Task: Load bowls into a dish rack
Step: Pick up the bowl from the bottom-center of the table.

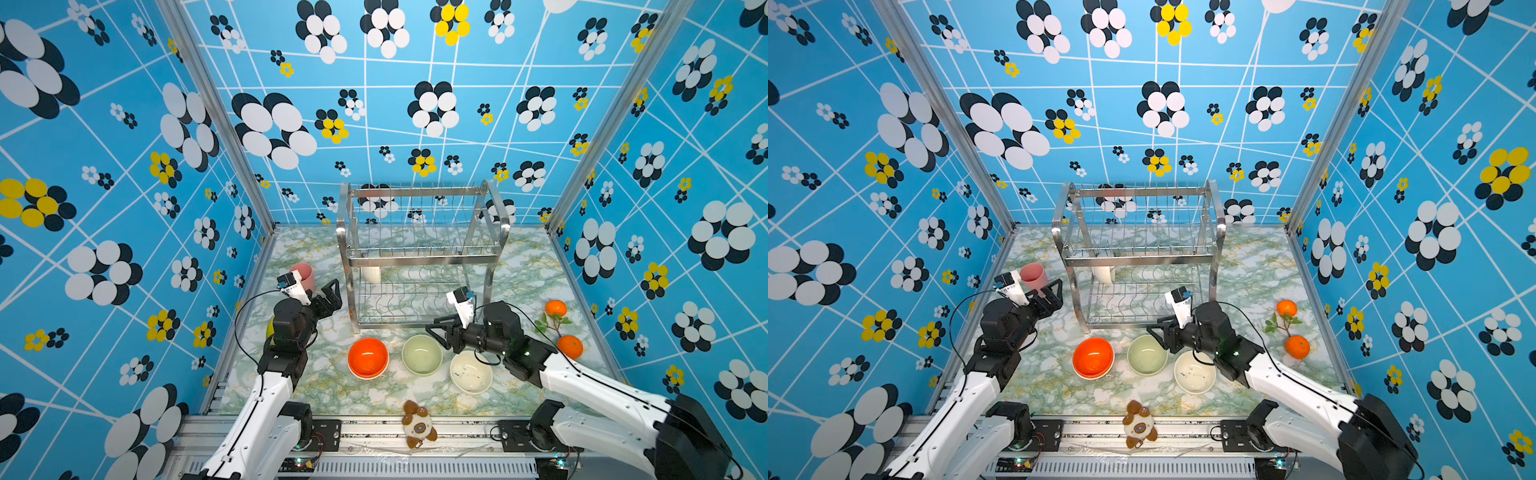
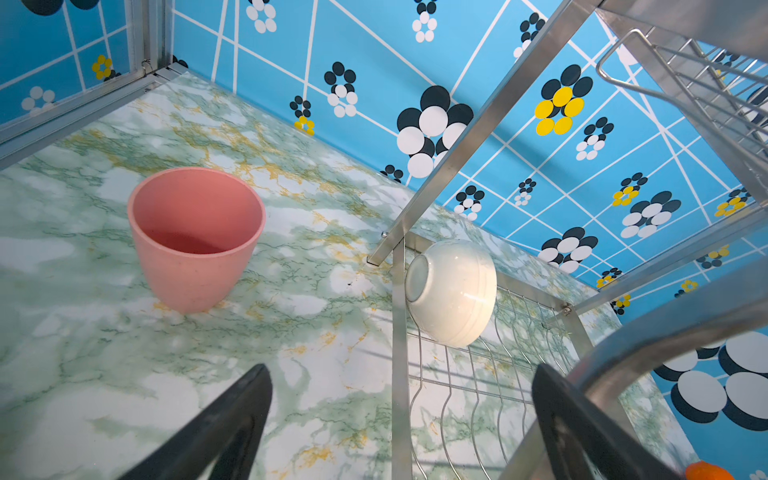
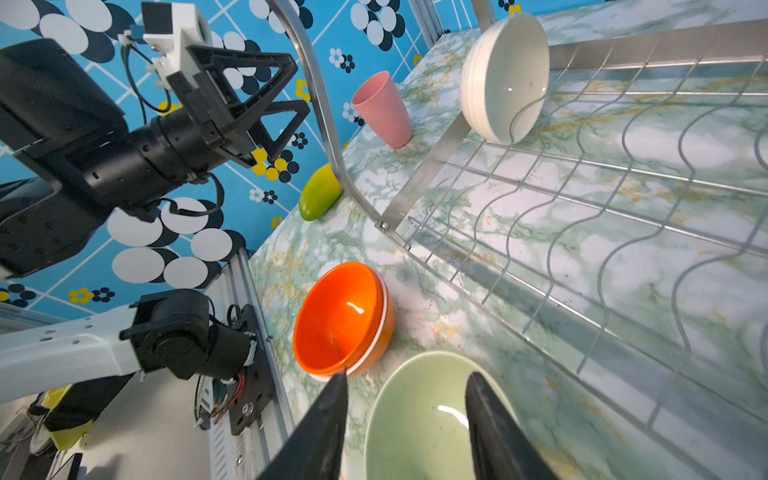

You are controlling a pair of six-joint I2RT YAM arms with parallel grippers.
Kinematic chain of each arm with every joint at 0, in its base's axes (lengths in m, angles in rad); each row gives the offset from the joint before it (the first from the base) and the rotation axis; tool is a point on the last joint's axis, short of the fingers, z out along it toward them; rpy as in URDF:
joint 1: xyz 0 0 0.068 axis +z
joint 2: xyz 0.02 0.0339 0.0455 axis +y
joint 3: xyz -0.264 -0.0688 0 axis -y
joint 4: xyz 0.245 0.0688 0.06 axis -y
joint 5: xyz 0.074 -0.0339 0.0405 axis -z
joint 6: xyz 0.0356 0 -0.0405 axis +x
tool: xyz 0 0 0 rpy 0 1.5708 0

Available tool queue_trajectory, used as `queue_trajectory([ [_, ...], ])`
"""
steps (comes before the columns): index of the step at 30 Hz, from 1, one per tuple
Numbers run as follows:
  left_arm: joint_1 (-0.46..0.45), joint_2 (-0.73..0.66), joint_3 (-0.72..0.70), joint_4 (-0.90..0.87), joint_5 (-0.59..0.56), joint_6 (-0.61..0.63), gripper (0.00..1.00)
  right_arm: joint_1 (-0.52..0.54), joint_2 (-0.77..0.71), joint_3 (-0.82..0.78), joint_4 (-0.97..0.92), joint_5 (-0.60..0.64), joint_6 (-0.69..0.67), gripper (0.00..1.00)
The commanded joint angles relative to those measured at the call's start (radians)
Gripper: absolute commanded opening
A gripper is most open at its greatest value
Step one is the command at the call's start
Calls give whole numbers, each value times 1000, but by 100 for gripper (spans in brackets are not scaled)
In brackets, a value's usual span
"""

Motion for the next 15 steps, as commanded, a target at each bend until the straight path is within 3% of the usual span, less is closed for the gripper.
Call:
queue_trajectory([
  [1,-2,13,-5,42,-22,19,99,19,-79,-18,-219,48,-32,49],
  [15,0,58,-1,71,-33,19,99,162,-283,-15,-668,305,79,48],
])
